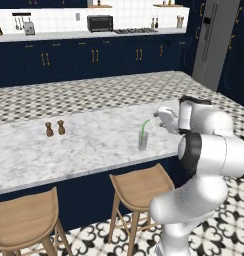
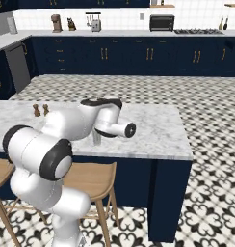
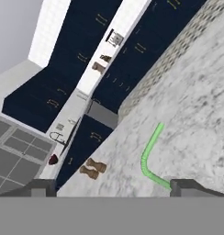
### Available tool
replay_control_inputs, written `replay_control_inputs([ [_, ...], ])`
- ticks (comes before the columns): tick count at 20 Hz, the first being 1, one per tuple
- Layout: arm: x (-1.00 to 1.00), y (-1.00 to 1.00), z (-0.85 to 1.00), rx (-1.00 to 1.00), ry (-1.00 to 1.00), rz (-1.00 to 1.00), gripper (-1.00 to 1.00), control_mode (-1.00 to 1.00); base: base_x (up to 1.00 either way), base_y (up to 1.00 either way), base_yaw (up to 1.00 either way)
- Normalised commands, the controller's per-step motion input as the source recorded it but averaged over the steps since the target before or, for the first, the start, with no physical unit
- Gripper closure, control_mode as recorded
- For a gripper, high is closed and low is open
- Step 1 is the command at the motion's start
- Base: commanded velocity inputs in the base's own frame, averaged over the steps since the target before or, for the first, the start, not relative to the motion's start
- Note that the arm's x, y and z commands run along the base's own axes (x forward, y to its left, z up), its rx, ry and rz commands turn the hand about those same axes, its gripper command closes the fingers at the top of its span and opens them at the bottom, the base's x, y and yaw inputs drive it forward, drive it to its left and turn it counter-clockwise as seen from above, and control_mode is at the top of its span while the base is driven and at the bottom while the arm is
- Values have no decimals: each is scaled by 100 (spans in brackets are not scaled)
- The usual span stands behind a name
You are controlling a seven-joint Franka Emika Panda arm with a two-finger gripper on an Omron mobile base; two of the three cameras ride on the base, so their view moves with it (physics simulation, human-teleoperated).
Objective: Take a straw from the drawer in front and place it inside the glass cup on the dining counter.
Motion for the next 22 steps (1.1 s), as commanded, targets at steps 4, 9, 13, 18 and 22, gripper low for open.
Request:
replay_control_inputs([
  [4,-100,-47,87,-10,-13,-15,-100,-100,0,0,0],
  [9,-98,-21,98,-9,-1,-14,-100,-100,0,0,0],
  [13,-85,-25,95,-9,11,-12,-100,-100,0,0,0],
  [18,-49,-25,50,-14,36,-12,-100,-100,0,0,0],
  [22,-28,-16,-9,-19,46,-11,-100,-100,0,0,0],
])
